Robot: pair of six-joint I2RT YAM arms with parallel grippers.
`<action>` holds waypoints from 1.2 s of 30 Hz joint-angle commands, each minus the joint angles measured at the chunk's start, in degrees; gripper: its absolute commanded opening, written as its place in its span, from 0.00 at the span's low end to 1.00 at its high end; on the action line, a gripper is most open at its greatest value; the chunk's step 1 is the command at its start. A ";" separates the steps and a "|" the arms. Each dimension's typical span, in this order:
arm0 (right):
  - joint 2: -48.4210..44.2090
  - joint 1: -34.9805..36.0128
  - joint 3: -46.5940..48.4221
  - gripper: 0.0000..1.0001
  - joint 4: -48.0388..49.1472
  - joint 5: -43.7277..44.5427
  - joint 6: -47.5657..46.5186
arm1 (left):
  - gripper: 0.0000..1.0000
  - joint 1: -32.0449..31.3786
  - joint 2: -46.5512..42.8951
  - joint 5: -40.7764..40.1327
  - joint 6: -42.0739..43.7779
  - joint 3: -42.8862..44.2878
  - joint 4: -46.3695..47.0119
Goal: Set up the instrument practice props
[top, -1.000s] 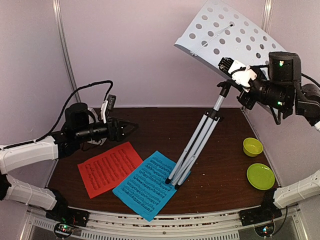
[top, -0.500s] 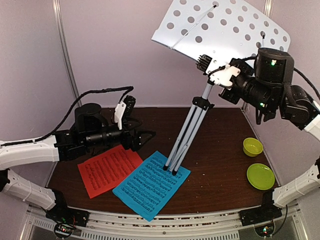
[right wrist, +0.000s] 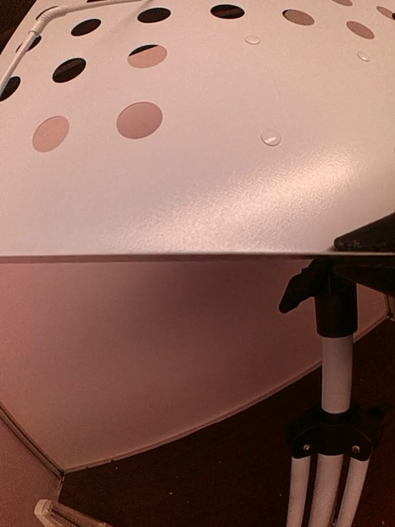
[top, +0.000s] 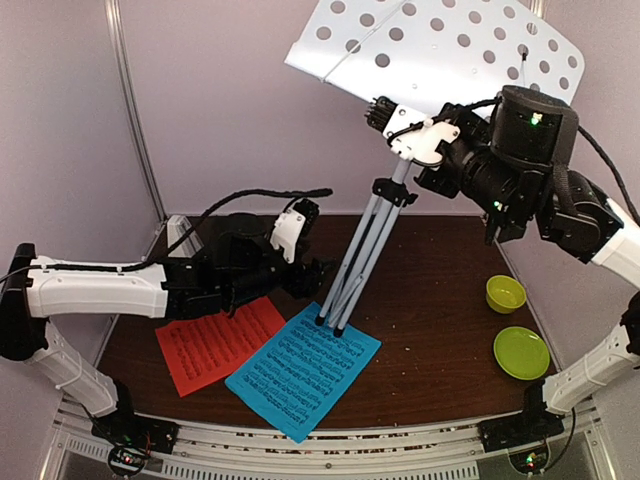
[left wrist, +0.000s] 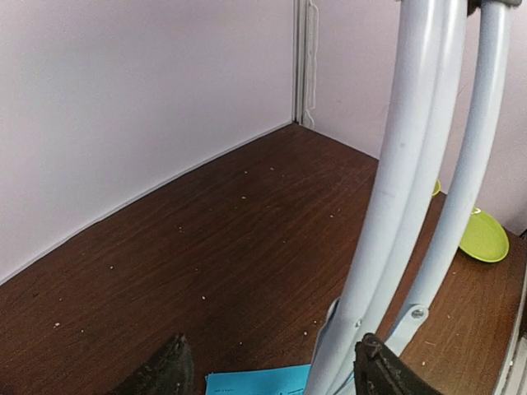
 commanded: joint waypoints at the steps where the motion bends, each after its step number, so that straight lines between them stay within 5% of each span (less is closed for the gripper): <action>1: -1.68 0.66 6.13 0.00 15.92 3.66 -1.74 | 0.69 -1.39 2.44 -4.63 2.41 3.39 5.38; 11: -0.69 1.54 5.78 0.00 17.73 4.75 -3.09 | 0.68 -2.68 5.10 -5.67 2.91 4.09 8.37; 36: 1.12 2.82 6.38 0.00 16.89 5.46 -1.51 | 0.50 -3.85 17.49 -17.55 12.60 22.99 -1.53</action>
